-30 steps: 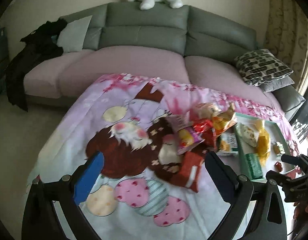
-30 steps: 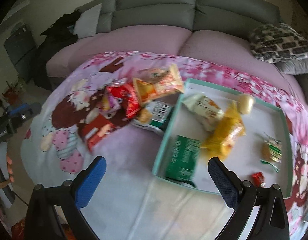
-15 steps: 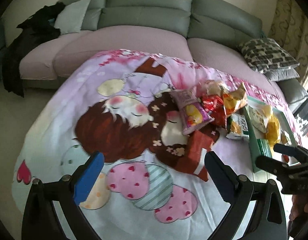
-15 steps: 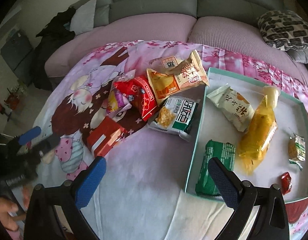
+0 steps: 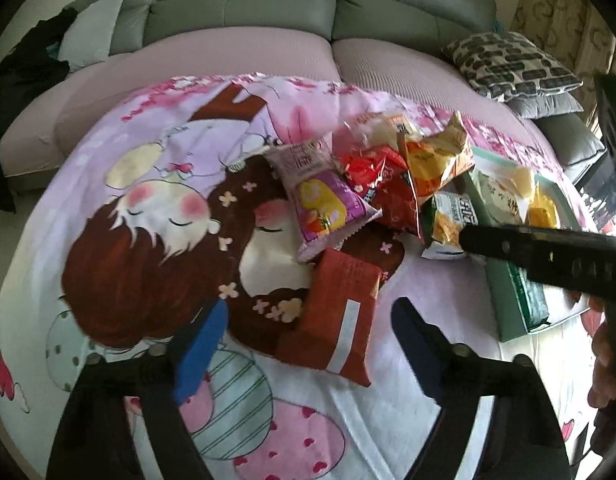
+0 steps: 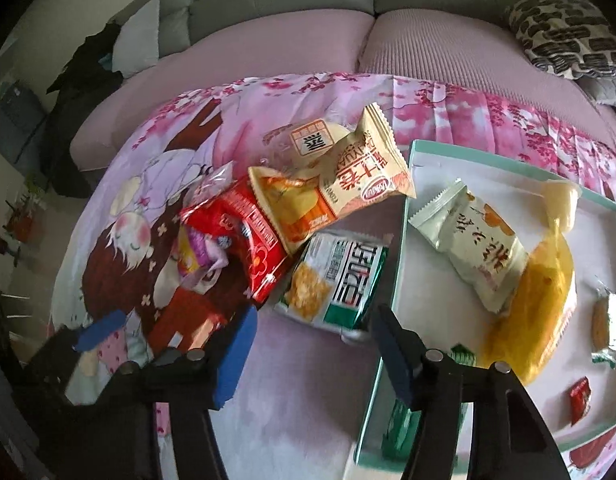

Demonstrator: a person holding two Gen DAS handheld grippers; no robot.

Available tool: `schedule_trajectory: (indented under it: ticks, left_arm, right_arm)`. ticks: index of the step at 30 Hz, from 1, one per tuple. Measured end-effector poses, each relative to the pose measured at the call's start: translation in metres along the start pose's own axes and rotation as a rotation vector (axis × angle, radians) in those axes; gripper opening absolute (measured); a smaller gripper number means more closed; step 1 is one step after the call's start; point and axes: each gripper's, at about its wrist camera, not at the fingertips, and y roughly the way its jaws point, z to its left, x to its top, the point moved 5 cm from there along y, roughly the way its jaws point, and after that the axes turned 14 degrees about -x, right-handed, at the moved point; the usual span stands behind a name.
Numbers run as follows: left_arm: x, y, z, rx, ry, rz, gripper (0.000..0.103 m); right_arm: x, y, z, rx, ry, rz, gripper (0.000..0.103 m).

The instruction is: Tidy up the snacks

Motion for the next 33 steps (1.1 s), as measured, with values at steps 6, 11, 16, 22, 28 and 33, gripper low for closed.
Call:
schedule_trajectory:
  ticks: [6, 11, 16, 22, 28, 33]
  left_arm:
    - [-0.003, 0.018, -0.002, -0.009, 0.017, 0.044, 0.069]
    - [-0.005, 0.029, -0.001, -0.017, 0.004, 0.07, 0.063]
    - [-0.003, 0.034, -0.001, -0.005, 0.007, 0.068, 0.06]
    - [0.004, 0.037, 0.005, -0.002, -0.023, 0.056, 0.06]
    - [0.005, 0.036, 0.013, 0.007, -0.051, 0.044, 0.059]
    - [0.004, 0.033, 0.015, 0.016, -0.064, 0.04, 0.051]
  right_arm:
    - [0.01, 0.015, 0.001, -0.005, 0.003, 0.03, 0.058]
    - [0.017, 0.025, 0.002, -0.027, -0.003, 0.047, 0.057]
    - [0.022, 0.031, 0.004, -0.056, -0.022, 0.05, 0.057]
    - [0.023, 0.04, 0.012, -0.11, -0.078, 0.043, 0.057]
    - [0.022, 0.045, 0.017, -0.158, -0.115, 0.038, 0.057]
    - [0.021, 0.045, 0.016, -0.17, -0.111, 0.033, 0.051]
